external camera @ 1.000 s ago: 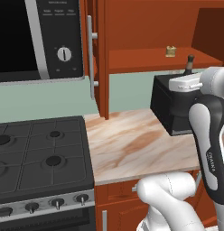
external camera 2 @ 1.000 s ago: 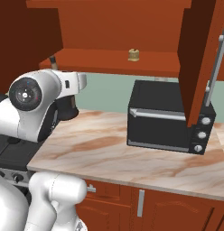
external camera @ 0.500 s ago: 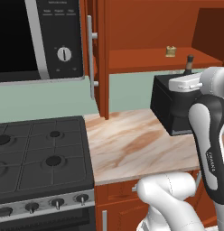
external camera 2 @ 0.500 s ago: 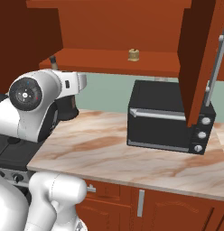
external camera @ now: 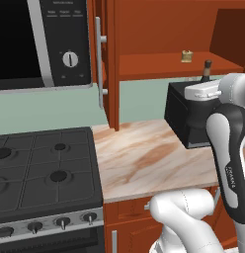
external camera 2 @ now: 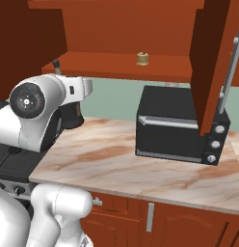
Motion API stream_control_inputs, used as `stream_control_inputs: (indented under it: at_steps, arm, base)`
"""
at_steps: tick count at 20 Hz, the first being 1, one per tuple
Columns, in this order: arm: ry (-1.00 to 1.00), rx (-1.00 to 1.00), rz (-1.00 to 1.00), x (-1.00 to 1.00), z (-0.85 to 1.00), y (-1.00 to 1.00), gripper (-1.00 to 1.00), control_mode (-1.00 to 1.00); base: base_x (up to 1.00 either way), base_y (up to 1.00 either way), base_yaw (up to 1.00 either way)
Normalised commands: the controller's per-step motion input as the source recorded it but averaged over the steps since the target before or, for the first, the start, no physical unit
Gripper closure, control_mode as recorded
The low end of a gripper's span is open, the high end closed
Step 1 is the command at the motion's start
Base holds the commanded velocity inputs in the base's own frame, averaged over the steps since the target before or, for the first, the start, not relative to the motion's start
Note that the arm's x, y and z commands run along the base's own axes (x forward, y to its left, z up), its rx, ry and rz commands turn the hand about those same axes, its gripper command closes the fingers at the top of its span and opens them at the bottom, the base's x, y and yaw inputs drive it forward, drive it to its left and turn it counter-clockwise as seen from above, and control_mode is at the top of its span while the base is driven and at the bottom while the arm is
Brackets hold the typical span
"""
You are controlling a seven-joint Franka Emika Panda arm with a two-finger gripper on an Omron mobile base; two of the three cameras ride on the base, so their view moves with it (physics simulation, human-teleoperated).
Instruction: Get the candle and the liquor from the cabinet and move them to the dining counter.
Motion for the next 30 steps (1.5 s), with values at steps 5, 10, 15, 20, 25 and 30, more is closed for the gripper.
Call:
stream_control_inputs:
  at_steps: [5,10,15,20,25,30]
  arm:
    - [0.00,0.00,0.00,0.00,0.00,0.00,1.00,1.00]
    - [0.00,0.00,0.00,0.00,0.00,0.00,1.00,1.00]
    - [0.00,0.00,0.00,0.00,0.00,0.00,1.00,1.00]
    - [0.00,0.00,0.00,0.00,0.00,0.00,1.00,1.00]
    - [0.00,0.00,0.00,0.00,0.00,0.00,1.00,1.00]
    - [0.00,0.00,0.00,0.00,0.00,0.00,1.00,1.00]
  base:
    - [-0.39,0.00,0.00]
    - [-0.80,0.00,0.00]
    - [-0.79,0.00,0.00]
    - [-0.56,0.00,0.27]
    - [-0.25,0.00,0.88]
    - [-0.10,0.00,0.98]
